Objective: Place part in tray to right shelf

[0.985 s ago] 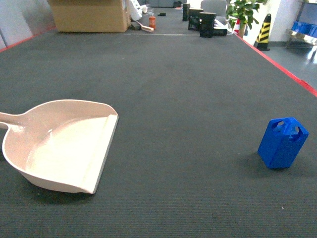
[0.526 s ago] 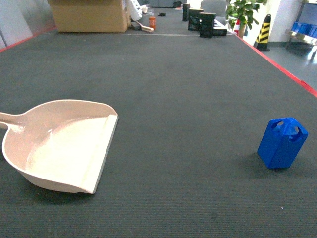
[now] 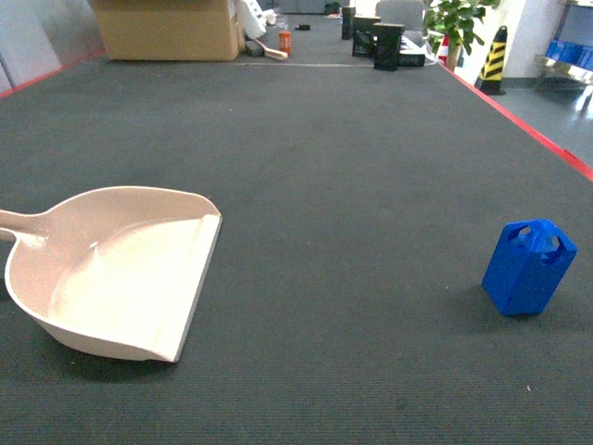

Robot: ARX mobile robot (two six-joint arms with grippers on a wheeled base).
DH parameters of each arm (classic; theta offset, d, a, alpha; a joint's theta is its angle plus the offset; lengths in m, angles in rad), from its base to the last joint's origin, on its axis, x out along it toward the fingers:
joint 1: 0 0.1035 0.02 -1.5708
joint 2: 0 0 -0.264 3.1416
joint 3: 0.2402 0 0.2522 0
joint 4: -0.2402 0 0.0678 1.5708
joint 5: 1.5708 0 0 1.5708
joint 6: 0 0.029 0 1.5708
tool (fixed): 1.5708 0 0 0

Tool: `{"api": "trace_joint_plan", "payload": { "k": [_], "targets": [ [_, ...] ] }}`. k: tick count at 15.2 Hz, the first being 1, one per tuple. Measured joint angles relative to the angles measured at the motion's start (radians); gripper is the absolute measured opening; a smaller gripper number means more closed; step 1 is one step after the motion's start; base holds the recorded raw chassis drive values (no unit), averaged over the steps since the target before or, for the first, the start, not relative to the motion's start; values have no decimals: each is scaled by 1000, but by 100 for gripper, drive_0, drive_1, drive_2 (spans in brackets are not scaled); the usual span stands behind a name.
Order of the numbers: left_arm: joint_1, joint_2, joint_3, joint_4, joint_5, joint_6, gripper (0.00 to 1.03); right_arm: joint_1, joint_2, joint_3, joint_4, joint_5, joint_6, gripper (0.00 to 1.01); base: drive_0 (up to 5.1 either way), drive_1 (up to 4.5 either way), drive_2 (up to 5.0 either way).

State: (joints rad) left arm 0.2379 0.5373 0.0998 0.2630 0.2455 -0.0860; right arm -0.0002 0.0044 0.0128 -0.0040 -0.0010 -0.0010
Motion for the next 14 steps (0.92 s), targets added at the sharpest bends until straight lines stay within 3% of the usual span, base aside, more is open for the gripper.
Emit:
{"api": "trace_joint_plan", "payload": {
  "k": [1, 2, 5, 6, 8, 10, 14],
  "targets": [
    [16, 113, 15, 95, 50, -76, 98, 0, 0, 0, 0, 0, 0, 98, 0, 0, 0],
    [29, 278, 43, 223, 73, -187, 98, 0, 0, 0, 0, 0, 0, 98, 0, 0, 0],
    [48, 674, 129, 504, 104, -481, 98, 0, 0, 0, 0, 0, 0, 98, 0, 0, 0],
    [50, 780, 152, 572, 110, -556, 98, 0, 0, 0, 0, 0, 0, 98, 0, 0, 0],
    [60, 960, 197, 664, 111, -666, 98, 0, 0, 0, 0, 0, 0, 98, 0, 0, 0],
    [81, 1241, 348, 799, 104, -830, 98, 0, 0, 0, 0, 0, 0, 98, 0, 0, 0],
    [52, 1387, 486, 824, 100, -853, 98, 0, 0, 0, 0, 0, 0, 98, 0, 0, 0]
  ]
}}
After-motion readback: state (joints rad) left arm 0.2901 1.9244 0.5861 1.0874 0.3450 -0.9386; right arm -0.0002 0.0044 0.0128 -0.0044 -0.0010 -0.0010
